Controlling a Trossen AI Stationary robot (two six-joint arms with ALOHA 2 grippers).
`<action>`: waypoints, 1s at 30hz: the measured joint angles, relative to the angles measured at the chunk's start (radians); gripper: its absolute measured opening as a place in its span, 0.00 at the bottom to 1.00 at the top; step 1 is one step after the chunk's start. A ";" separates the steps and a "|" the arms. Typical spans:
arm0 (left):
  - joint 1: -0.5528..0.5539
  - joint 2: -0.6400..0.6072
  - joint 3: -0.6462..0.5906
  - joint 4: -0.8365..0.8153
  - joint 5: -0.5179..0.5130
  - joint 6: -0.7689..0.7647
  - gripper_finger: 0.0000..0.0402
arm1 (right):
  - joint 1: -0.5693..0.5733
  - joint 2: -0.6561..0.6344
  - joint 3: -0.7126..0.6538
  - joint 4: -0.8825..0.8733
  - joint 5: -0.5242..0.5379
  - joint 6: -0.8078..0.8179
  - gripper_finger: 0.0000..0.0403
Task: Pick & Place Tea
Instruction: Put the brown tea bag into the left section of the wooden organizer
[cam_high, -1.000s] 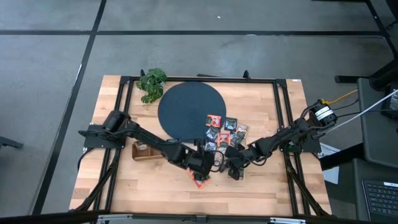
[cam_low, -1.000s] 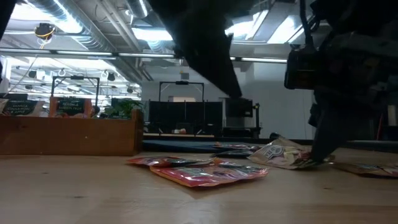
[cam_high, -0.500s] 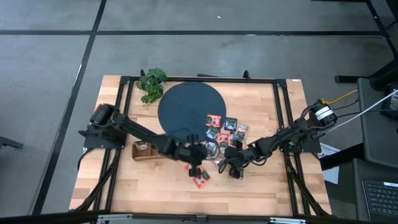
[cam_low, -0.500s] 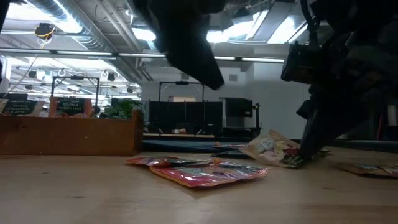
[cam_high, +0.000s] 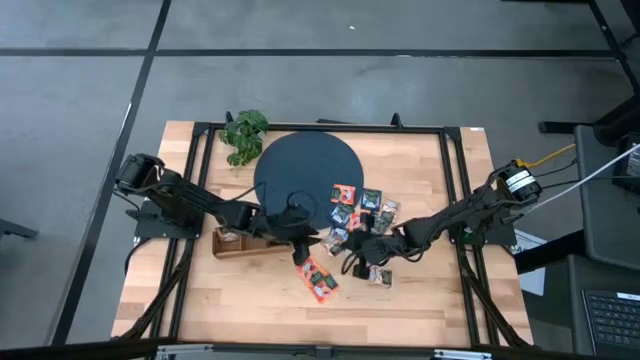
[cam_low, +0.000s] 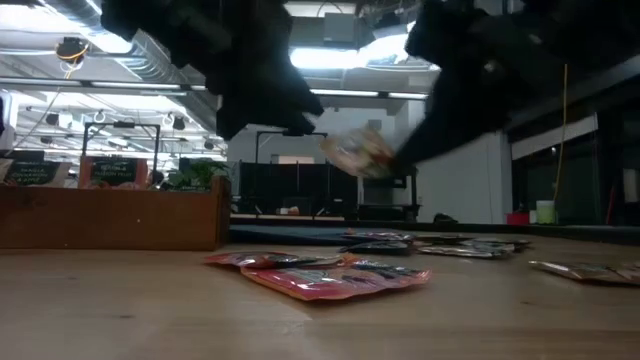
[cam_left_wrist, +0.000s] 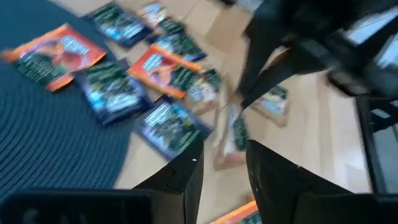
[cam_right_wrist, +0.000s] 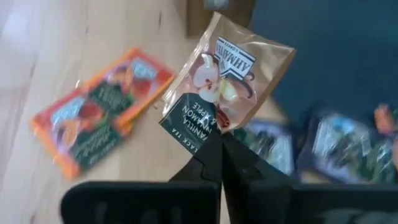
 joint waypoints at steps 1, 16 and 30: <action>0.004 0.000 0.000 -0.003 0.001 -0.003 0.29 | -0.006 0.000 0.014 0.001 0.001 -0.017 0.01; 0.014 0.000 0.001 0.011 0.072 0.042 0.25 | -0.045 0.000 0.062 0.027 0.011 -0.138 0.01; -0.015 0.000 0.000 0.011 0.016 0.040 0.01 | -0.045 0.000 0.063 -0.041 0.013 -0.048 0.20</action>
